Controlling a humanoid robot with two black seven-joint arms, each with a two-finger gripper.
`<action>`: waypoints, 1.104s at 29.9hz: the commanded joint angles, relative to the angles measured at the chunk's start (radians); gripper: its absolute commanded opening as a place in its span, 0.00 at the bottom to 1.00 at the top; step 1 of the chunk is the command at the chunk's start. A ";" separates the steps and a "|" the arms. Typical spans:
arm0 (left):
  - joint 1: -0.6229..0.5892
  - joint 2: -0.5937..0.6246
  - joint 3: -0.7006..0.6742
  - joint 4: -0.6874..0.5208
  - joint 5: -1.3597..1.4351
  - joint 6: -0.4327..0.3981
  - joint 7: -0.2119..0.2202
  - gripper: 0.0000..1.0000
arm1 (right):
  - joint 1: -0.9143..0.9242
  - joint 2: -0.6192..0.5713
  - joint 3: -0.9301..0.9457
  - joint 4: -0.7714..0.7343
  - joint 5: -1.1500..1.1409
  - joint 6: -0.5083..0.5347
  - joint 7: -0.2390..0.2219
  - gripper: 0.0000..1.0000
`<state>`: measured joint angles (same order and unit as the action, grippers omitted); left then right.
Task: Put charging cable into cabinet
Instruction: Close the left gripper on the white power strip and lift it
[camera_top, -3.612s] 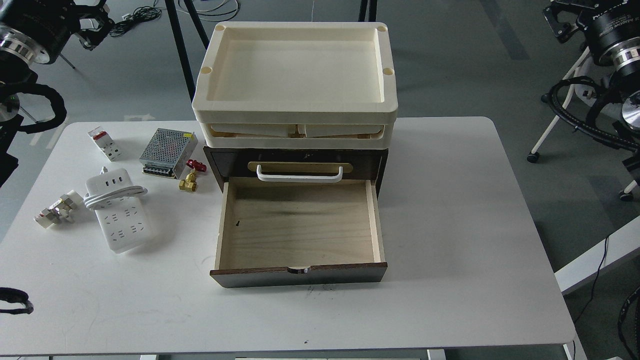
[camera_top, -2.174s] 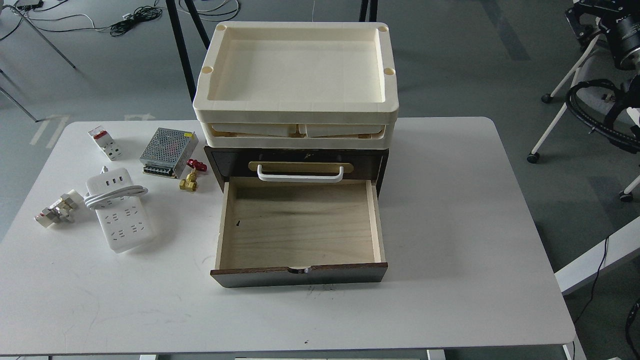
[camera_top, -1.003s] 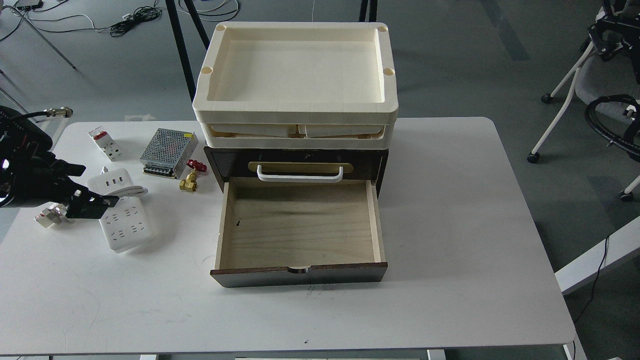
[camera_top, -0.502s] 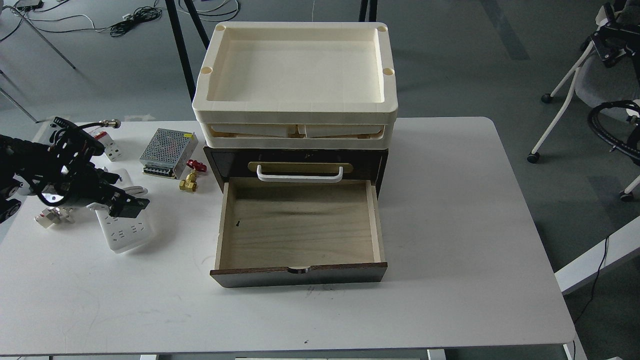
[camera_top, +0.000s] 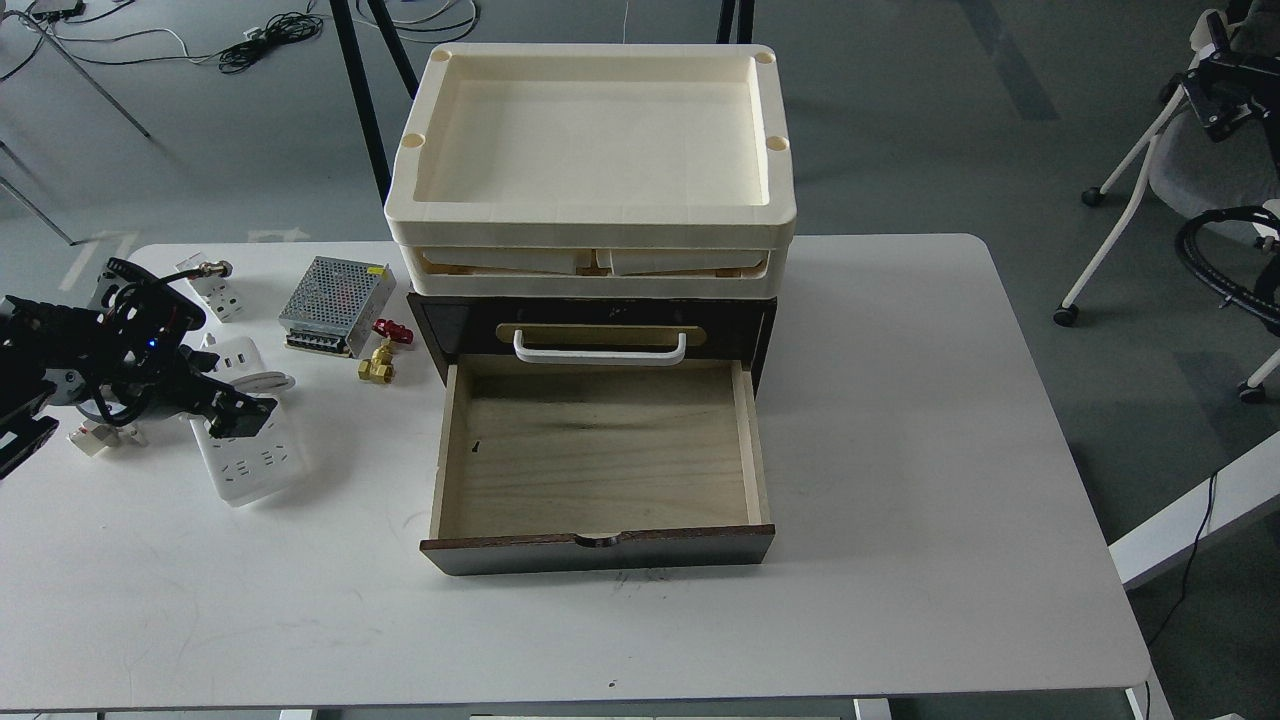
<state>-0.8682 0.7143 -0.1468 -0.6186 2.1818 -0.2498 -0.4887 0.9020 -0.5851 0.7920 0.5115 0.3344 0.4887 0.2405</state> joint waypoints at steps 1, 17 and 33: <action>0.000 -0.024 0.016 0.054 0.000 0.044 0.000 0.85 | -0.002 -0.001 0.000 -0.001 0.000 0.000 0.000 1.00; 0.003 -0.036 0.053 0.106 0.000 0.092 0.000 0.74 | -0.008 -0.002 0.001 -0.001 0.000 0.000 0.000 1.00; 0.005 -0.038 0.087 0.119 0.000 0.126 0.000 0.47 | -0.017 -0.025 0.001 -0.005 0.001 0.000 0.000 1.00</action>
<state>-0.8637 0.6765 -0.0600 -0.4999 2.1817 -0.1256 -0.4887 0.8868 -0.6094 0.7928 0.5062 0.3359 0.4887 0.2406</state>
